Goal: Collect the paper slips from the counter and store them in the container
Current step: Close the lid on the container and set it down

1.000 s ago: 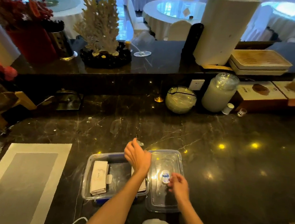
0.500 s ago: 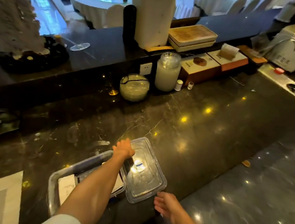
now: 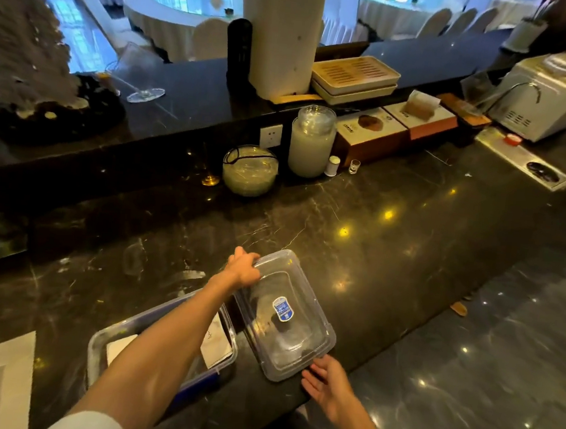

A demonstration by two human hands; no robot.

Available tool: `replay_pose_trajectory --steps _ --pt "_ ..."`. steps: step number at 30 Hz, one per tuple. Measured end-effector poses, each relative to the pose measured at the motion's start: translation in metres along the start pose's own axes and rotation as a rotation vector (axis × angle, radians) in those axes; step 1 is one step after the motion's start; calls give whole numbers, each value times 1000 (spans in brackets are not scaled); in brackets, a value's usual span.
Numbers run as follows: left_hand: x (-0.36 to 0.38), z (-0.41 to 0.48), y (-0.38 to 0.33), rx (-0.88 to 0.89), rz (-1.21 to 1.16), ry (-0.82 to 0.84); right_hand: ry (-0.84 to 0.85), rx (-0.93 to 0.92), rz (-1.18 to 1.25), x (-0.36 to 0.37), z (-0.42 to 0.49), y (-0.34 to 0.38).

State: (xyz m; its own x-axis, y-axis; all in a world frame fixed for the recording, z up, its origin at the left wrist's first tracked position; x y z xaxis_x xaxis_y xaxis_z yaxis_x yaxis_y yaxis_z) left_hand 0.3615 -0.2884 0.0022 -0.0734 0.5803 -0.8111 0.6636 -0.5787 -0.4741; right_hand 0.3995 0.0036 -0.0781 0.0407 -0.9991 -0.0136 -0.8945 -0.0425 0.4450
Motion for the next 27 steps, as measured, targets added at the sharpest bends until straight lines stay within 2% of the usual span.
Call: replay_pose_trajectory --steps 7,13,17,21,24,27 --pt "-82 -21 37 -32 -160 -232 94 -368 -53 53 -17 78" --pt "-141 -114 138 -235 -392 -403 290 -729 -412 144 -66 105" --pt "-129 -196 194 -383 -490 -476 432 -860 -647 181 -99 77" --pt "-83 -262 234 -546 -624 -492 556 -937 -804 198 -115 35" --pt "-48 -285 248 -616 -686 -579 562 -955 -857 200 -113 14" --pt "-27 -292 251 -658 -699 -649 495 -967 -930 196 -104 3"
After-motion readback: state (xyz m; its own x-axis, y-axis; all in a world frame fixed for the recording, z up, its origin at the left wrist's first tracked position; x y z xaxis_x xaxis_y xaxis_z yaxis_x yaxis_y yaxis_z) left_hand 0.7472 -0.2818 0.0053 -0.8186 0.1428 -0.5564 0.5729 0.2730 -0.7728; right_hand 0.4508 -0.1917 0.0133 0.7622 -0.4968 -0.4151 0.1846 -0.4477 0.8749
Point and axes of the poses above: each hand's wrist, its own z-axis towards the middle knuckle, its own x-axis out of the palm, y = z × x, the point moved 4 cm from there along z, towards the middle knuckle, and after that the axes turned 12 degrees about -y, right-handed, at the moved point
